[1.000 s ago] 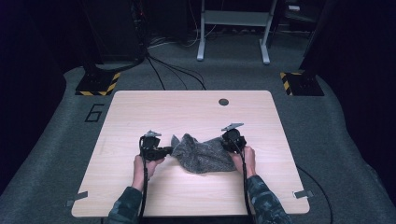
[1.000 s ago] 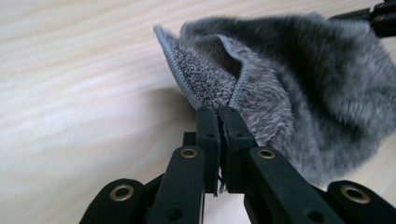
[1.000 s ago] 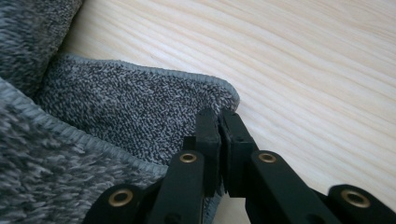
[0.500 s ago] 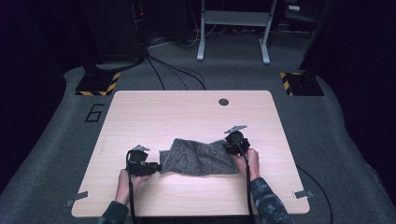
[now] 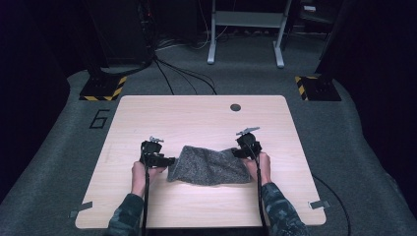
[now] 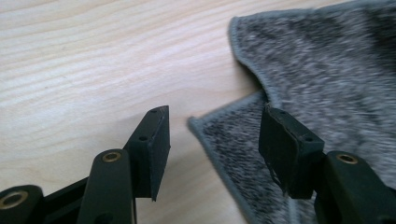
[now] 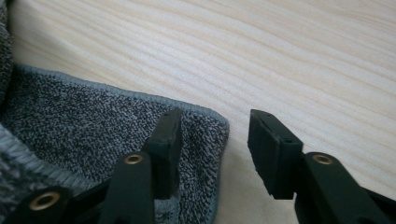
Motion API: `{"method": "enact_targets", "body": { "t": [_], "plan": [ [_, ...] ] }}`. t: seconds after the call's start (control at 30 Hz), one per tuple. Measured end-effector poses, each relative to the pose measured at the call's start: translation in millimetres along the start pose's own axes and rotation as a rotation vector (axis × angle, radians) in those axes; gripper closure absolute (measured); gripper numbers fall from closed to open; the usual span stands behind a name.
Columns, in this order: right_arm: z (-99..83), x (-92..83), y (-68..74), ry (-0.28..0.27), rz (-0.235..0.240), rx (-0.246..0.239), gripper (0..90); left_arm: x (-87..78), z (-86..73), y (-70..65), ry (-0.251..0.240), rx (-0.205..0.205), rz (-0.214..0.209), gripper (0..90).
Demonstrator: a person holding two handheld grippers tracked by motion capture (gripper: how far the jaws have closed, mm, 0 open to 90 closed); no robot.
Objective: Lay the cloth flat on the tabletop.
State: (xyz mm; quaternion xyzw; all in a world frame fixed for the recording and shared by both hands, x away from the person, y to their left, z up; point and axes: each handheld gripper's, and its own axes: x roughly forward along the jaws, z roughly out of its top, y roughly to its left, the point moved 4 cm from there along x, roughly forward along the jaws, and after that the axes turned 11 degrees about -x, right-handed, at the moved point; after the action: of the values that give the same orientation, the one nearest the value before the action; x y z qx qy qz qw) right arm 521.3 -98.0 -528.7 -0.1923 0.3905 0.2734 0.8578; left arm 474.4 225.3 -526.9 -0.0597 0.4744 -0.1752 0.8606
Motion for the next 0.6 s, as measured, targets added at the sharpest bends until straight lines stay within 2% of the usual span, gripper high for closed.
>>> {"method": "enact_targets", "body": {
  "t": [0.03, 0.1, 0.13, 0.17, 0.23, 0.27, 0.33, 0.4, 0.47, 0.5, 0.6],
  "plan": [
    [-0.1, 0.5, 0.0, 0.005, 0.003, 0.0, 53.8, 4.4, 0.3, 0.7, 0.007, 0.009, 0.025, 43.5],
    [-0.2, 1.3, -0.3, 0.007, 0.003, 0.0, 53.6, 6.7, 0.8, 1.3, 0.006, 0.012, 0.032, 43.6],
    [-0.2, 2.1, -0.1, 0.01, 0.001, 0.011, 53.6, 9.1, 1.3, 2.2, 0.02, 0.037, 0.052, 43.7],
    [-0.4, 3.9, -1.6, 0.008, 0.001, 0.001, 53.4, 10.4, 1.2, 1.4, 0.018, 0.03, 0.053, 44.0],
    [-0.9, 6.9, -1.9, 0.014, 0.005, 0.004, 52.7, 12.1, 2.2, -0.1, 0.013, 0.05, 0.073, 45.1],
    [-1.1, 9.3, -2.0, 0.021, 0.003, 0.002, 52.3, 13.0, 2.7, -1.9, 0.015, 0.082, 0.099, 47.4],
    [-1.1, 10.6, -2.5, 0.021, -0.002, 0.001, 51.8, 13.8, 2.7, -3.0, 0.013, 0.097, 0.108, 49.1],
    [-0.8, 11.6, -3.6, 0.023, -0.008, 0.003, 52.5, 14.7, 2.1, -6.2, 0.006, 0.124, 0.109, 54.7],
    [-0.1, 11.9, -3.9, 0.019, 0.005, -0.01, 55.2, 14.8, 1.6, -7.9, 0.002, 0.138, 0.1, 62.0],
    [0.0, 11.7, -3.5, 0.02, 0.015, -0.015, 59.4, 14.4, 1.0, -9.1, 0.005, 0.158, 0.099, 65.3],
    [-0.5, 11.3, -3.6, 0.01, 0.033, -0.021, 65.7, 14.7, -0.2, -11.1, -0.004, 0.171, 0.086, 77.4]
  ]
}}
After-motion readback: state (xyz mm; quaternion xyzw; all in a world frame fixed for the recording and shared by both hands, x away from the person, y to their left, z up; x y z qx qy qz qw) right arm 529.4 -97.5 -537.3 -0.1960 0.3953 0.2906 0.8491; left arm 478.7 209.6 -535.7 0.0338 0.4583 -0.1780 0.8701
